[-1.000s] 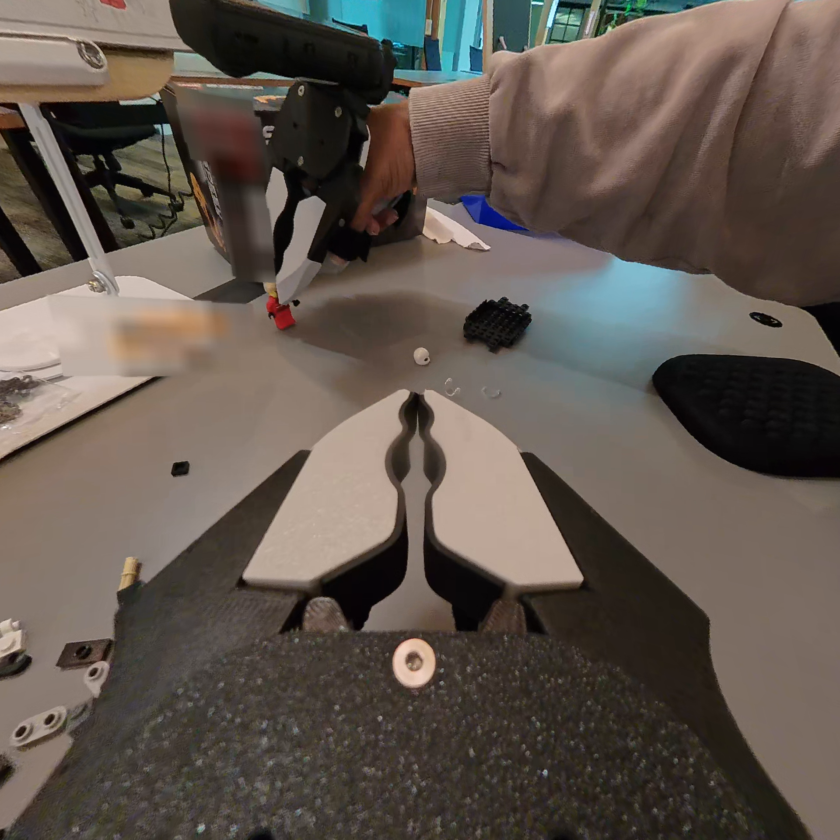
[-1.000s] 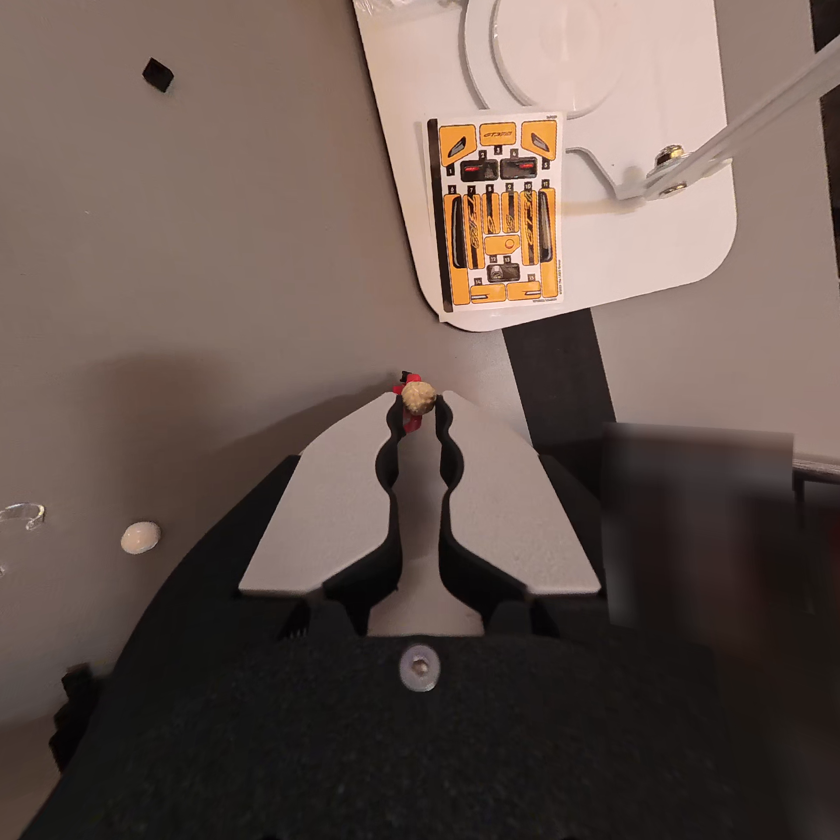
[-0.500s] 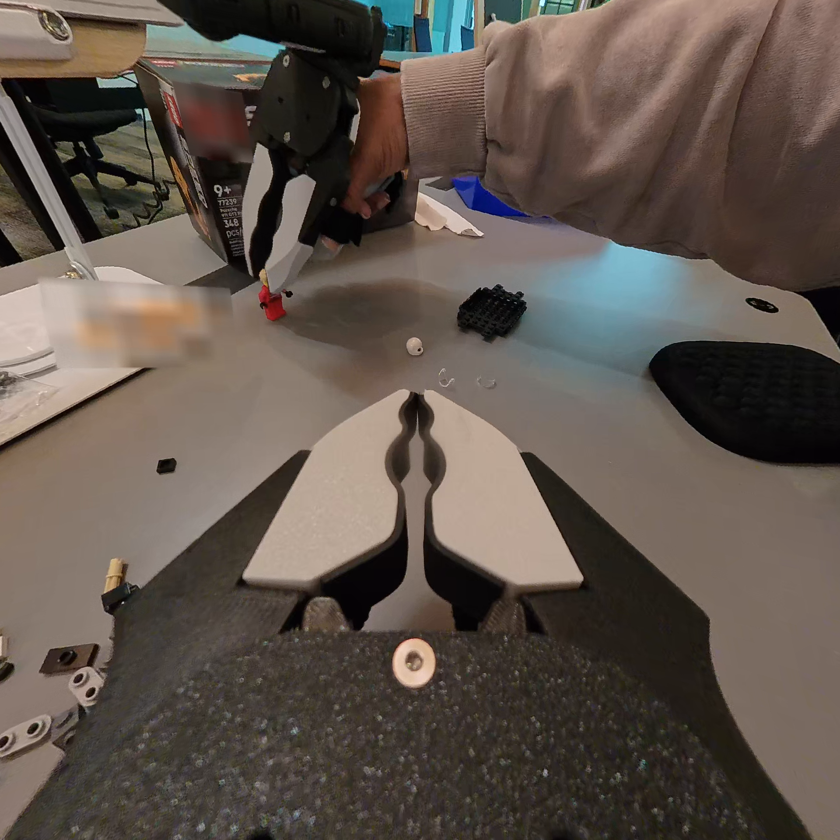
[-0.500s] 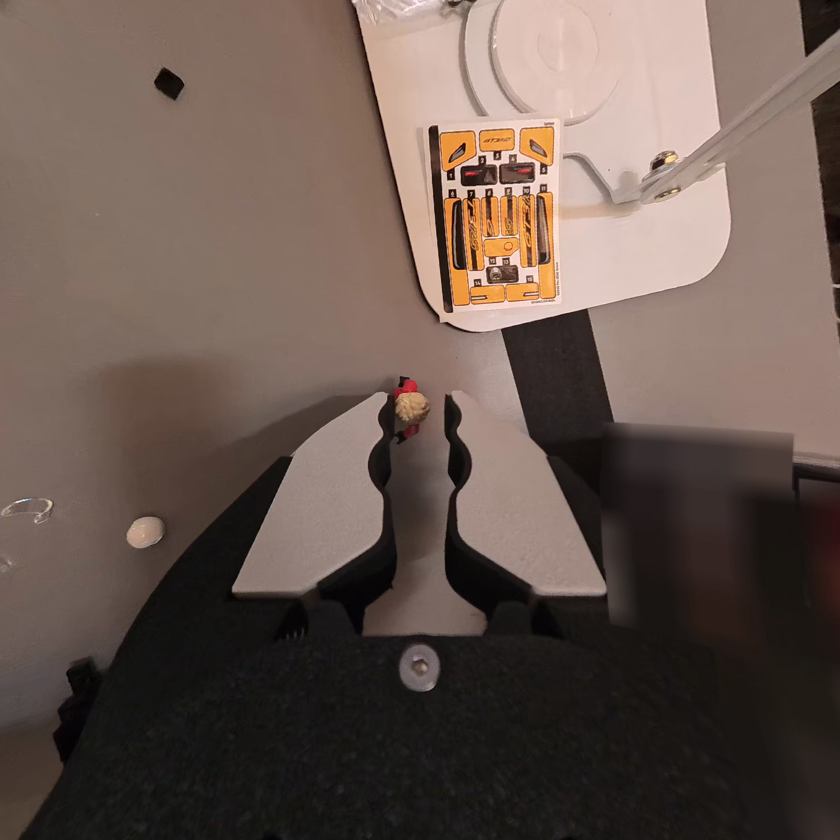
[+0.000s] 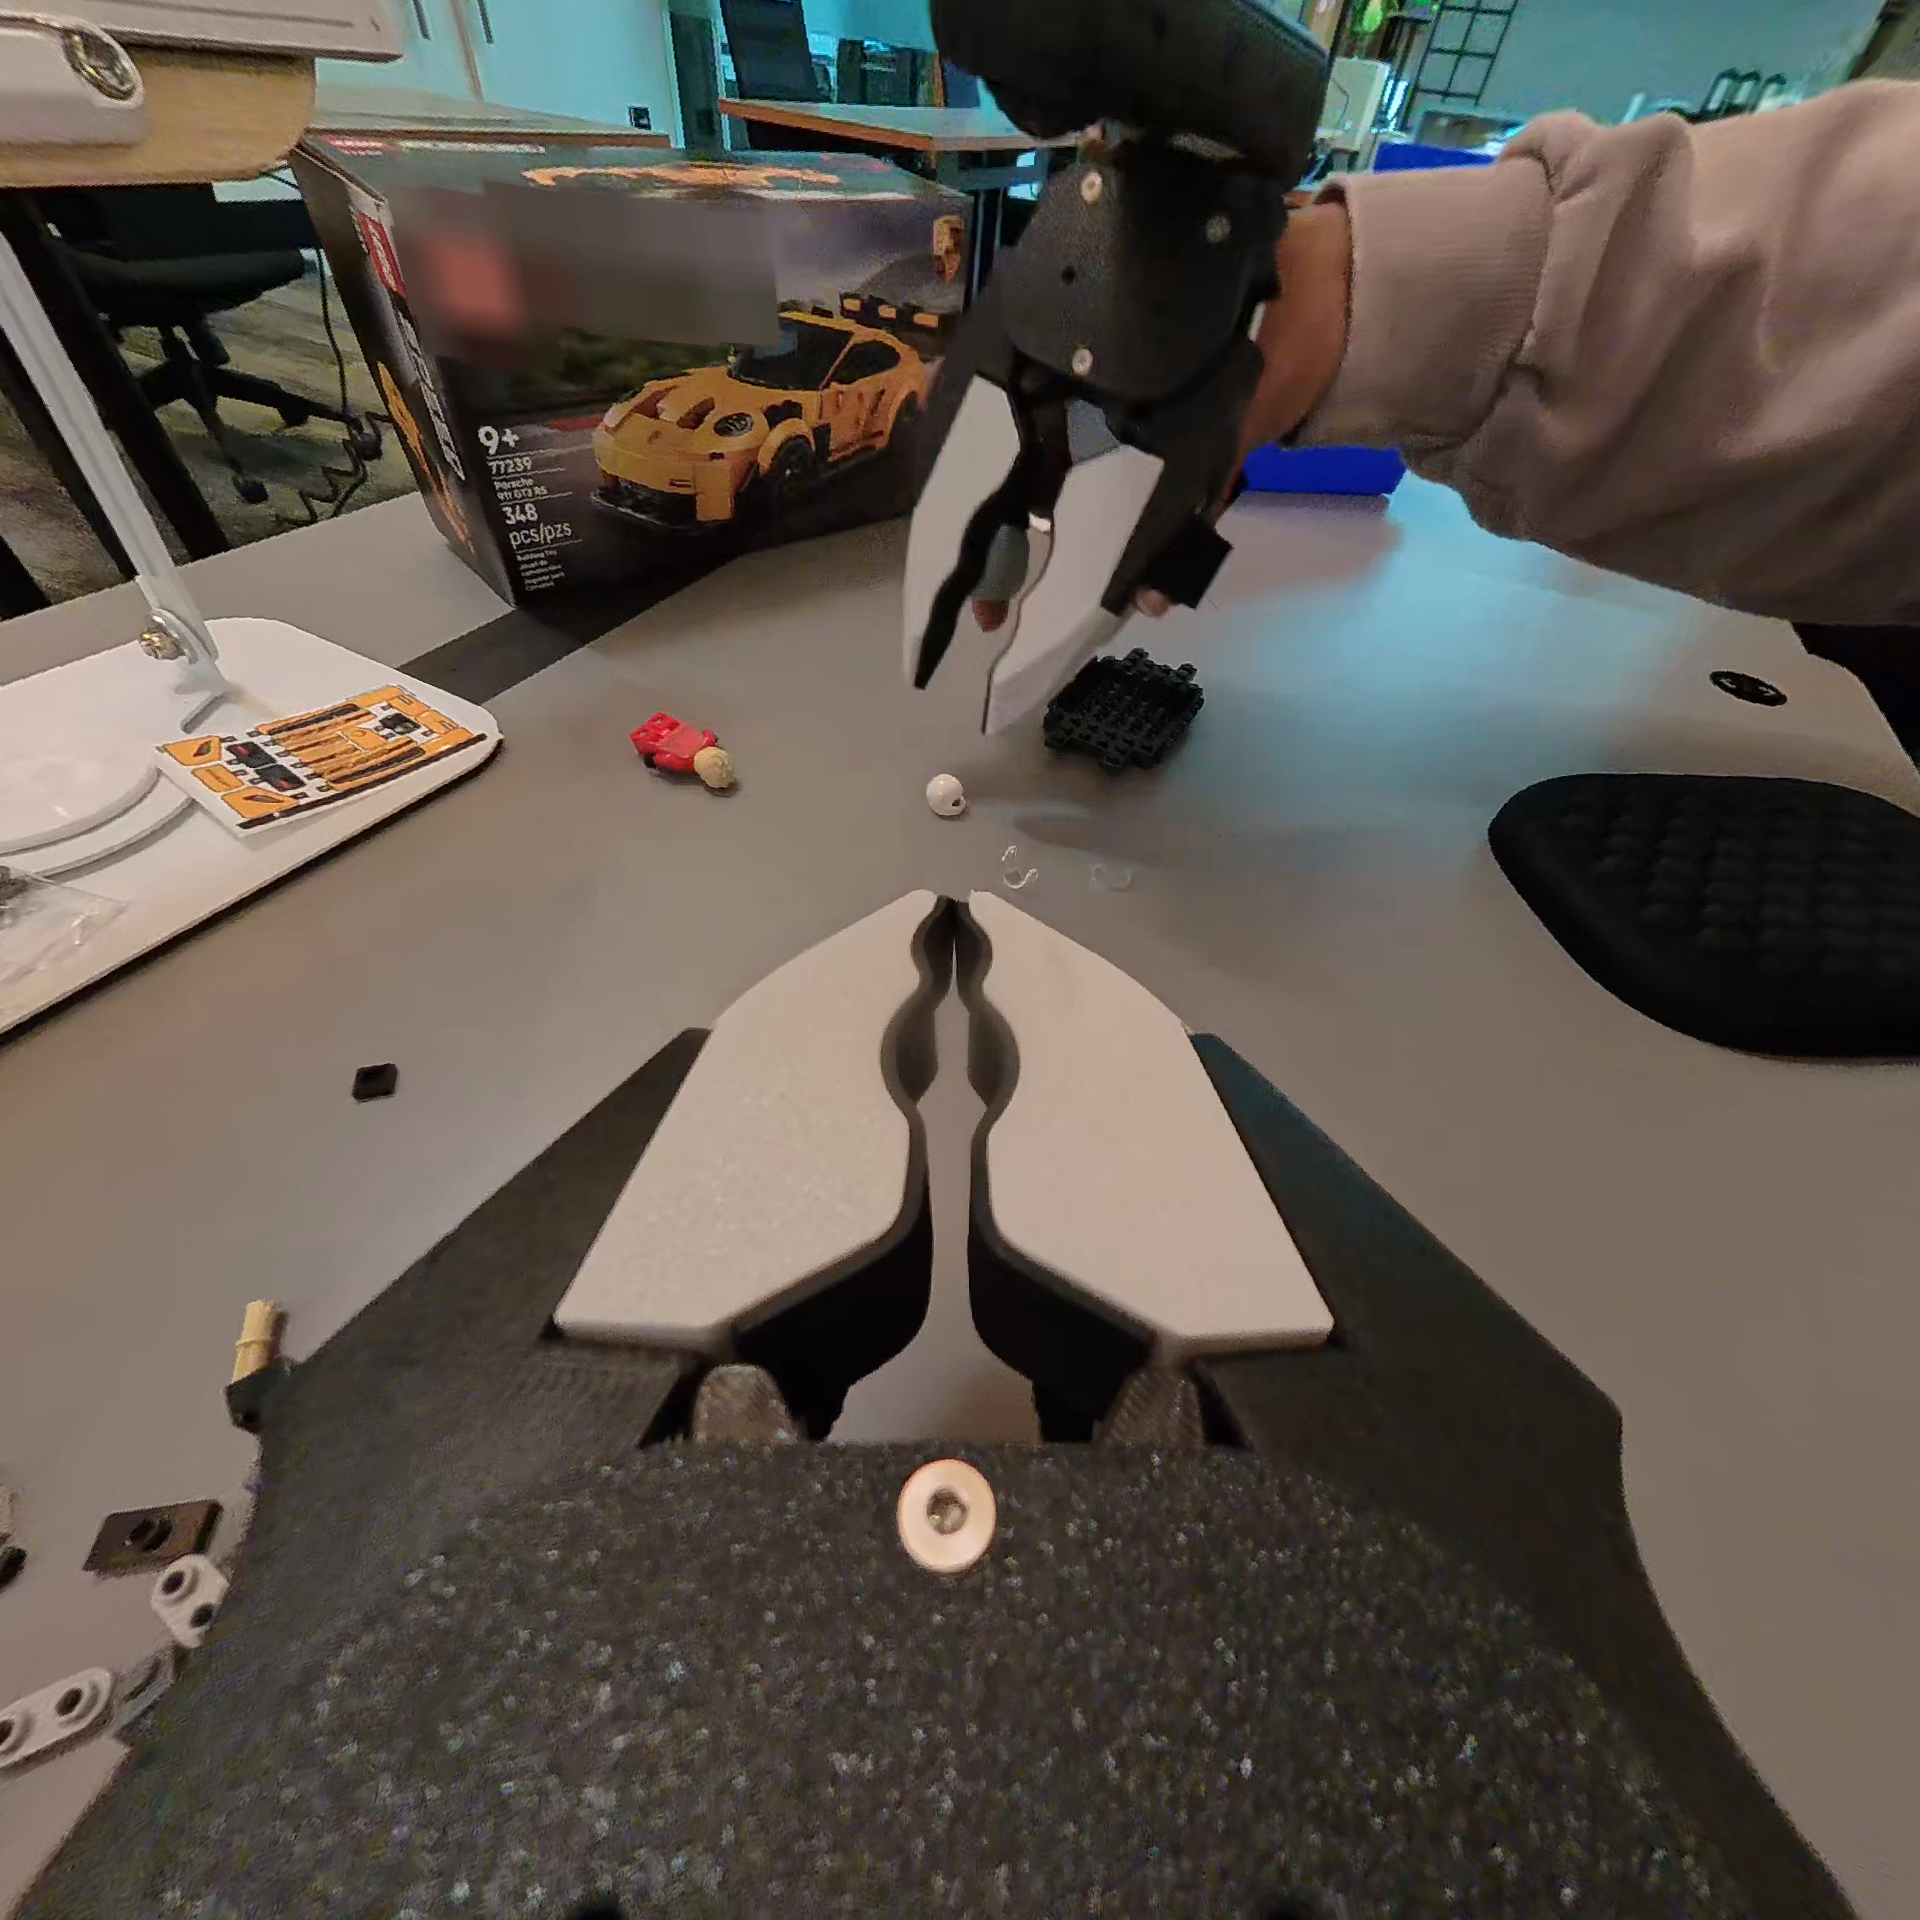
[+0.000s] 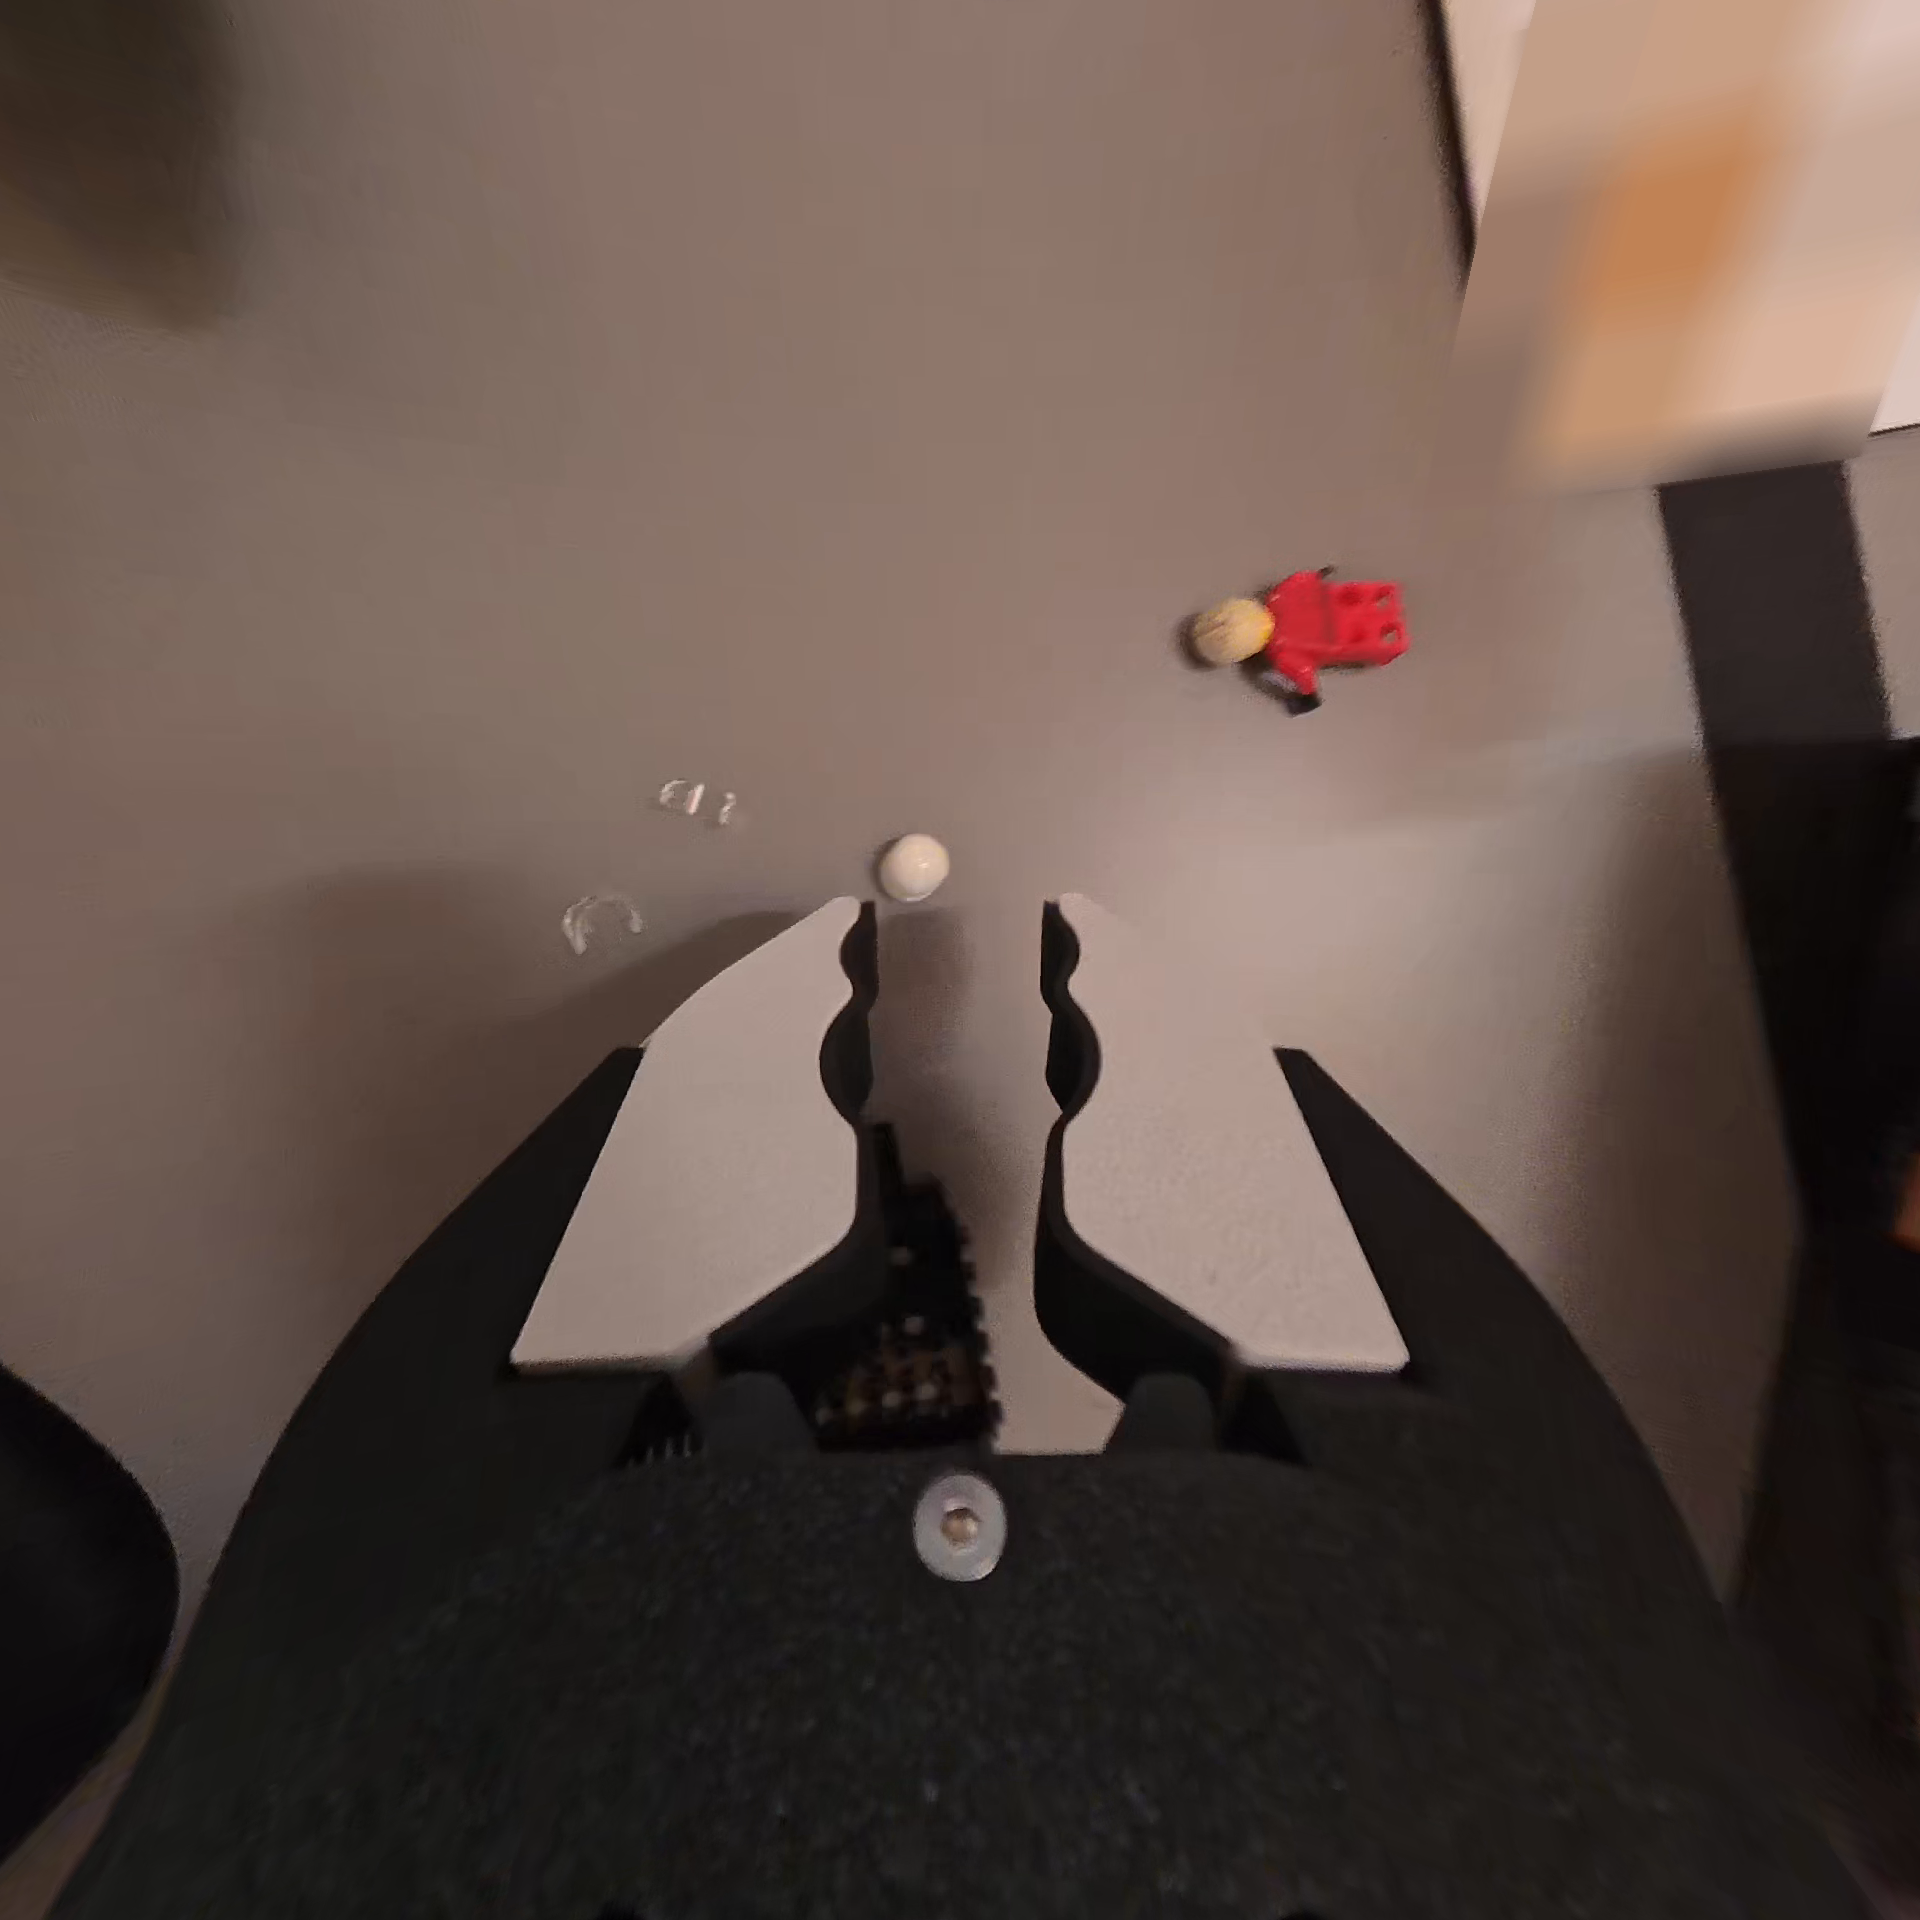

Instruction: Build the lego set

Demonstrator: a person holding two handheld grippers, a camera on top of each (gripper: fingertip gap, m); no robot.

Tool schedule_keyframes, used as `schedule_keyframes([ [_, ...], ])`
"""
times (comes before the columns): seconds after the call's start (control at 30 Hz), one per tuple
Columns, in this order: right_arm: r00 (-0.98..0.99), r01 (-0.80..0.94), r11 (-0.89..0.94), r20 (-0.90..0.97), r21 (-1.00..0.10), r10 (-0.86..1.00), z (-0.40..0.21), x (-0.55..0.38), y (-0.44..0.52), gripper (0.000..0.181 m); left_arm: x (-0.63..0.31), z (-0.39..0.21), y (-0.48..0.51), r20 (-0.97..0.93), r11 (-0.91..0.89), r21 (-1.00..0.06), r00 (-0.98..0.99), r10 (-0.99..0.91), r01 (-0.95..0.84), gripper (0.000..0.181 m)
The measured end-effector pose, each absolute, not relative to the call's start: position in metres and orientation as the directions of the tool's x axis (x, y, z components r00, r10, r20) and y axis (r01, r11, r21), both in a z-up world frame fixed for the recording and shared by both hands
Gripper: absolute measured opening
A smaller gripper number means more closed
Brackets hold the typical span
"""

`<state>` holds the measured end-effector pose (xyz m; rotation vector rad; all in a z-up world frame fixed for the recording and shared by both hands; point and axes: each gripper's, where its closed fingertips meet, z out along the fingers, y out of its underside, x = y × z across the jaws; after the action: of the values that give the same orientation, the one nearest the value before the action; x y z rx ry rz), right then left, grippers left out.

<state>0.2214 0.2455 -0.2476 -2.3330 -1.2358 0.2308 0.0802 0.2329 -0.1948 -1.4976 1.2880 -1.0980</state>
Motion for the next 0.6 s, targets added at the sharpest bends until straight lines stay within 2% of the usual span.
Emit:
schedule_keyframes([
  [0.27,0.570,0.722,-0.446,0.090,-0.529,0.817,-0.256,0.210,0.253,0.028,0.081,-0.204,0.223,0.069,-0.085,-0.956,0.067,-0.995,-0.280,0.000],
  [0.4,0.628,0.696,-0.406,0.228,-0.592,0.744,-0.238,0.213,0.299,0.025,0.083,-0.207,0.220,0.067,-0.080,-0.954,0.056,-0.996,-0.289,0.000],
  [0.43,0.623,0.715,-0.390,0.276,-0.580,0.732,-0.237,0.215,0.309,0.025,0.083,-0.207,0.220,0.068,-0.080,-0.953,0.052,-0.996,-0.292,0.000],
  [0.5,0.526,0.827,-0.317,0.439,-0.465,0.729,-0.243,0.224,0.327,0.028,0.083,-0.207,0.219,0.066,-0.077,-0.953,0.047,-0.997,-0.295,0.000],
  [0.53,0.474,0.861,-0.285,0.465,-0.420,0.748,-0.250,0.225,0.331,0.032,0.083,-0.207,0.218,0.063,-0.073,-0.953,0.045,-0.997,-0.295,0.000],
  [0.6,0.418,0.884,-0.245,0.442,-0.398,0.794,-0.260,0.218,0.335,0.039,0.082,-0.207,0.218,0.056,-0.066,-0.953,0.043,-0.998,-0.296,0.000],
])
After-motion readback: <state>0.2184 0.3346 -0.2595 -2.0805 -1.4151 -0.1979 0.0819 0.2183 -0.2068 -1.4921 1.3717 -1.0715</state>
